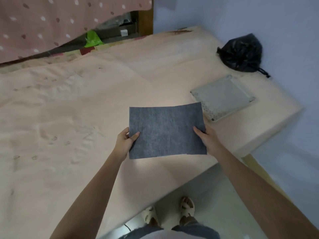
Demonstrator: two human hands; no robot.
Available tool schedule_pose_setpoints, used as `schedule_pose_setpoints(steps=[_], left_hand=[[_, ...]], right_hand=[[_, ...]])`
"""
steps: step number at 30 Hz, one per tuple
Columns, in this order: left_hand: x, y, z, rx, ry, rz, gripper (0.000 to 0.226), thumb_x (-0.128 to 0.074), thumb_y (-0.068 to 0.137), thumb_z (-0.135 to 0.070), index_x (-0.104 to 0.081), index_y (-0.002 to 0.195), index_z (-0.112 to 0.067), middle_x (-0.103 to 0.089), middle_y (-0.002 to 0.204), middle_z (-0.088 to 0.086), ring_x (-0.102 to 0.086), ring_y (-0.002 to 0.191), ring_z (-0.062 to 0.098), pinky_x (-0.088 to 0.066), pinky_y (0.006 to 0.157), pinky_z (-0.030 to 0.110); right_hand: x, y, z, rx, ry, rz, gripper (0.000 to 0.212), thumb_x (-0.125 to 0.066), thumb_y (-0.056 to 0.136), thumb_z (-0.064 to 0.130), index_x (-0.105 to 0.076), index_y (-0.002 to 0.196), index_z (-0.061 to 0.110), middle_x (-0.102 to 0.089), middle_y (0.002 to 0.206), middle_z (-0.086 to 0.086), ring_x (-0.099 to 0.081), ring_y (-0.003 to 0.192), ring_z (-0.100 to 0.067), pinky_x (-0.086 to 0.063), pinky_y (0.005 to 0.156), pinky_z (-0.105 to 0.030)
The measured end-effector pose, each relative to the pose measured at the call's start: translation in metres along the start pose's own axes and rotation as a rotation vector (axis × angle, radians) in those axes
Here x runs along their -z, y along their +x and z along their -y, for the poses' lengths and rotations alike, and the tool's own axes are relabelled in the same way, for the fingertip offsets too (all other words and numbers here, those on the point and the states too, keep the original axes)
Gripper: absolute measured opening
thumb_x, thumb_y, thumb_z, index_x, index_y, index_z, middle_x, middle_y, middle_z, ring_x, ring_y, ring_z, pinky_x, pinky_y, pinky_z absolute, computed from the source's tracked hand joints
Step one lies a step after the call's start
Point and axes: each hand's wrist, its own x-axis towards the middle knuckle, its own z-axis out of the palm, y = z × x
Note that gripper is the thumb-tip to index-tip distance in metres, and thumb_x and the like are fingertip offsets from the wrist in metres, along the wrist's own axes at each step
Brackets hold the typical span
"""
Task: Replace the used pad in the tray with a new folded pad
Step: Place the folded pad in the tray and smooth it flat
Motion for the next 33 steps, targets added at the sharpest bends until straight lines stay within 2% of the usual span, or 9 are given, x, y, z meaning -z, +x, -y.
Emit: schedule_pose_setpoints(steps=[5, 9, 13, 22, 26, 31, 33], left_hand=[[-0.058, 0.006, -0.008, -0.021, 0.034, 0.085, 0.018, -0.066, 0.087, -0.012, -0.062, 0.104, -0.013, -0.070, 0.100, 0.004, -0.070, 0.085, 0.019, -0.057, 0.060, 0.025], [-0.114, 0.008, -0.014, -0.037, 0.071, 0.119, 0.013, -0.067, 0.086, -0.012, -0.063, 0.097, -0.016, -0.071, 0.097, 0.005, -0.070, 0.082, 0.019, -0.056, 0.058, 0.024], [-0.177, 0.005, -0.011, -0.037, 0.108, 0.140, 0.015, -0.067, 0.086, -0.013, -0.062, 0.099, -0.015, -0.070, 0.101, 0.007, -0.069, 0.088, 0.023, -0.056, 0.062, 0.028], [-0.289, 0.002, 0.000, -0.048, 0.123, 0.165, 0.029, -0.067, 0.086, -0.010, -0.059, 0.114, -0.006, -0.067, 0.107, 0.011, -0.067, 0.087, 0.024, -0.055, 0.066, 0.031], [-0.321, 0.002, -0.001, -0.044, 0.113, 0.152, 0.033, -0.066, 0.086, -0.009, -0.057, 0.118, -0.006, -0.066, 0.107, 0.008, -0.066, 0.087, 0.020, -0.054, 0.067, 0.029], [-0.341, 0.010, -0.006, -0.047, 0.113, 0.124, 0.034, -0.064, 0.087, -0.007, -0.057, 0.120, -0.003, -0.064, 0.109, 0.011, -0.064, 0.093, 0.025, -0.052, 0.077, 0.034], [-0.344, 0.018, -0.010, -0.051, 0.118, 0.110, 0.033, -0.064, 0.087, -0.007, -0.057, 0.119, -0.004, -0.065, 0.107, 0.009, -0.064, 0.090, 0.023, -0.052, 0.075, 0.032]], right_hand=[[0.055, -0.009, 0.001, 0.012, 0.056, -0.084, 0.022, -0.064, 0.088, 0.034, -0.061, 0.109, 0.029, -0.064, 0.113, 0.010, -0.059, 0.108, -0.017, -0.049, 0.091, -0.038], [0.108, -0.016, 0.001, 0.033, 0.087, -0.138, 0.026, -0.064, 0.088, 0.034, -0.060, 0.111, 0.025, -0.065, 0.112, 0.008, -0.061, 0.102, -0.014, -0.050, 0.087, -0.035], [0.165, -0.023, 0.002, 0.044, 0.120, -0.193, 0.024, -0.064, 0.088, 0.033, -0.060, 0.111, 0.024, -0.065, 0.110, 0.009, -0.061, 0.099, -0.012, -0.049, 0.081, -0.031], [0.273, -0.018, -0.004, 0.027, 0.139, -0.237, 0.038, -0.063, 0.089, 0.033, -0.056, 0.122, 0.016, -0.062, 0.118, 0.001, -0.058, 0.107, -0.021, -0.048, 0.094, -0.040], [0.301, -0.010, 0.002, 0.039, 0.158, -0.236, 0.041, -0.063, 0.089, 0.033, -0.054, 0.126, 0.017, -0.060, 0.118, 0.002, -0.058, 0.106, -0.019, -0.047, 0.093, -0.036], [0.319, 0.006, 0.010, 0.037, 0.159, -0.207, 0.042, -0.062, 0.090, 0.032, -0.054, 0.128, 0.016, -0.060, 0.119, 0.002, -0.058, 0.105, -0.018, -0.048, 0.091, -0.034], [0.321, 0.017, 0.015, 0.042, 0.137, -0.186, 0.042, -0.061, 0.091, 0.032, -0.053, 0.129, 0.015, -0.060, 0.118, 0.002, -0.059, 0.102, -0.016, -0.049, 0.085, -0.029]])
